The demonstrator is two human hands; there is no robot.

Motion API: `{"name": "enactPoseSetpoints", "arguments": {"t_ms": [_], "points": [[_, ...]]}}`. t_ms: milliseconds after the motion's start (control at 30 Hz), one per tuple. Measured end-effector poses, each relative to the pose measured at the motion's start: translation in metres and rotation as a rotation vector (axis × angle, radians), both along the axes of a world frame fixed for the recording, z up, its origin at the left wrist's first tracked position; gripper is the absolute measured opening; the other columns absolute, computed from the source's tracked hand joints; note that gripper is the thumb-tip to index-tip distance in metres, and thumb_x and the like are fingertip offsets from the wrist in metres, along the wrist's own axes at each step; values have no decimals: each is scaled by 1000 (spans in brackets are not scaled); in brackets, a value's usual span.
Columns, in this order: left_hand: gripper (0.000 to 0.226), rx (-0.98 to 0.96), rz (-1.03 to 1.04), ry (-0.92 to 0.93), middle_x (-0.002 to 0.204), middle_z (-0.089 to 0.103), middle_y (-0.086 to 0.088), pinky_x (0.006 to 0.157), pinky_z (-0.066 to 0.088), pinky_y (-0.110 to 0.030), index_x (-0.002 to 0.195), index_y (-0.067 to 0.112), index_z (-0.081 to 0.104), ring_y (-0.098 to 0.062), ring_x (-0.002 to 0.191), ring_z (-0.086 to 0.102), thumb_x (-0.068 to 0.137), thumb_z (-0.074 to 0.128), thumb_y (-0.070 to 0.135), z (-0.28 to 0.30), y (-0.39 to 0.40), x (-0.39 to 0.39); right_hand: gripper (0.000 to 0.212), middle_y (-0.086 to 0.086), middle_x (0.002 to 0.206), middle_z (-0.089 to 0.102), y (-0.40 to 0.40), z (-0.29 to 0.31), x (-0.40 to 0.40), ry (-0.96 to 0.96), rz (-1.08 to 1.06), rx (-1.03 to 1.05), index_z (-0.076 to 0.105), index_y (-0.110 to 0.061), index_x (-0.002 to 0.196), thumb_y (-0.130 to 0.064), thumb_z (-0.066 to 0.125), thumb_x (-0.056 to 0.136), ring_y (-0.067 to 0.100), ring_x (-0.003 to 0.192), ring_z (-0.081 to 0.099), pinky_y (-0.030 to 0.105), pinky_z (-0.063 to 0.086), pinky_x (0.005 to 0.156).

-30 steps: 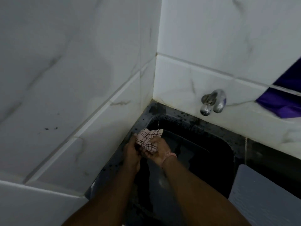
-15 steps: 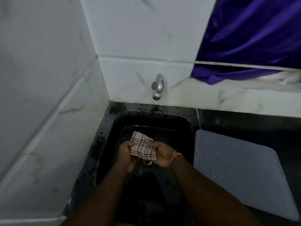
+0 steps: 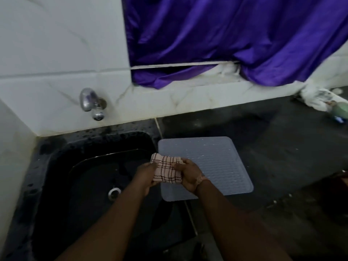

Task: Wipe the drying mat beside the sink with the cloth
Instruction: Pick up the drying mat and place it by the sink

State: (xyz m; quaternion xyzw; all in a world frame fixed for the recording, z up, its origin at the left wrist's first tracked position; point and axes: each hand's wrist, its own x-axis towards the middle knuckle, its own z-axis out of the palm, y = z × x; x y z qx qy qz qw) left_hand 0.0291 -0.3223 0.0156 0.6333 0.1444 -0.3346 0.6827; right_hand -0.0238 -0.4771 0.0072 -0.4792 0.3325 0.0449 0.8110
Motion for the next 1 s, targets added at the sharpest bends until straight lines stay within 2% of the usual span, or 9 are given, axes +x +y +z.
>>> {"name": "enactPoseSetpoints", "arguments": {"t_ms": [67,200,333,400,500,633,800,867,1000], "points": [[22,2,-56,-4,107,73,-19,88,59,-49,114,2,66,-35,99,70,102,56,17,-1,-35,-4,35,22,118,69,-29,-2,-6,30,-112,-104,63,-8,119,6,66,88,39,107,68,57,57,90],[19,57,-148,-28,107,72,-20,95,56,-49,112,0,67,-32,96,68,99,54,2,-7,-105,-9,40,10,112,71,-96,-7,-18,79,-254,-201,64,-21,115,3,69,83,27,99,69,46,62,83],[19,112,-228,-55,108,72,-15,65,59,-31,114,3,66,-24,92,69,96,59,2,-11,-186,-25,42,6,111,70,-178,-15,-43,95,-323,-235,63,-25,117,0,68,84,25,98,68,37,62,70],[21,113,-287,-52,109,72,-14,62,57,-28,116,5,66,-24,94,70,95,60,1,-10,-226,-37,41,6,111,69,-216,-22,-59,110,-381,-265,62,-24,117,0,67,84,25,97,67,36,61,67],[23,116,-371,-84,111,73,-14,77,60,-34,116,5,66,-27,100,69,94,63,1,-11,-283,-47,41,8,115,68,-270,-35,-79,132,-448,-286,62,-19,119,3,65,85,26,100,66,43,60,80],[27,147,-423,-88,116,71,-15,92,58,-42,120,6,65,-28,106,68,94,61,0,-16,-353,-60,38,6,108,68,-331,-42,-92,150,-539,-327,61,-16,119,6,64,88,19,88,64,28,50,61],[39,225,-439,-51,120,68,-12,95,57,-44,131,9,58,-26,108,66,94,56,-3,-29,-409,-62,37,9,106,65,-370,-48,-89,192,-559,-442,60,-8,121,10,54,90,14,81,59,18,44,55],[44,235,-466,-24,121,66,-9,96,55,-40,135,14,55,-24,110,63,93,54,-2,-29,-422,-62,38,16,112,66,-379,-52,-86,207,-597,-507,60,-2,123,13,50,90,20,90,61,19,49,62],[45,198,-483,11,124,64,-7,94,51,-35,139,17,52,-23,113,60,95,54,5,-32,-431,-63,46,21,133,61,-384,-59,-77,277,-495,-666,54,-2,137,8,46,93,36,121,58,34,45,101]]}}
